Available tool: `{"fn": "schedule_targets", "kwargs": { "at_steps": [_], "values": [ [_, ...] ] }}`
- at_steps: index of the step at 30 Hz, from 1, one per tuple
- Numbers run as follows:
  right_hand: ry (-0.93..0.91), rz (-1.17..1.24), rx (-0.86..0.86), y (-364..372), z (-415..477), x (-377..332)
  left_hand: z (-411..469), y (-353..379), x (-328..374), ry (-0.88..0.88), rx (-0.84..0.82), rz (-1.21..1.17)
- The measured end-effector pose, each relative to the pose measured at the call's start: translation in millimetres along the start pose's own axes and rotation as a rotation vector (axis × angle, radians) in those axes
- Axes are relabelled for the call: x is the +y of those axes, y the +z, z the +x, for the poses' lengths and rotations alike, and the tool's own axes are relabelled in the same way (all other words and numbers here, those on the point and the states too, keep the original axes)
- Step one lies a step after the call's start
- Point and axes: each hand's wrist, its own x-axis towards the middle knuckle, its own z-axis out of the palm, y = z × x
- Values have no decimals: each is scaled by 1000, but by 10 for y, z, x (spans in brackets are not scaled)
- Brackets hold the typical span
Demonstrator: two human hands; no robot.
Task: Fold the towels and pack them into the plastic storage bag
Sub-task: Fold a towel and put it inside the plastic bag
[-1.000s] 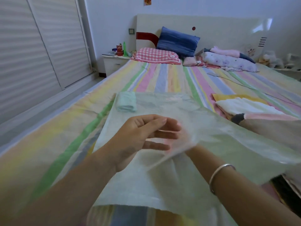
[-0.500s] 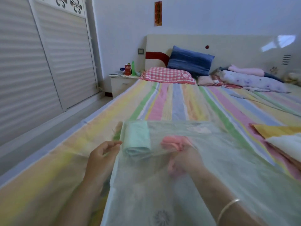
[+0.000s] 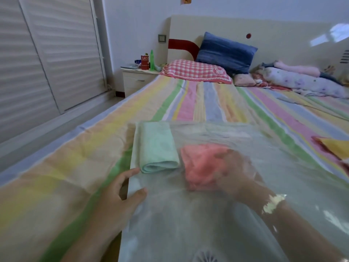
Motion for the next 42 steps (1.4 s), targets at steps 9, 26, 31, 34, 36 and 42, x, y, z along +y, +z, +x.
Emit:
{"fn": "schedule_targets", "kwargs": {
  "at_steps": [9,26,31,34,36,42],
  "values": [
    [35,-226,43,12,197,-307,15,8,-42,56,-17,-51],
    [84,-244,407,203,687,-481,21,15,-34,23,-87,-132],
    [145,-256,204,200,607,-638,0,26,10,21,-93,-145],
    [111,-274,253,293,652,-594,8,24,2,19,-92,-135],
    [74,-262,245,355,749,-469,11,23,-17,18,-92,-128],
    [-57,-224,164,368,1001,-306,38,15,-40,0,-53,-104]
  ]
}}
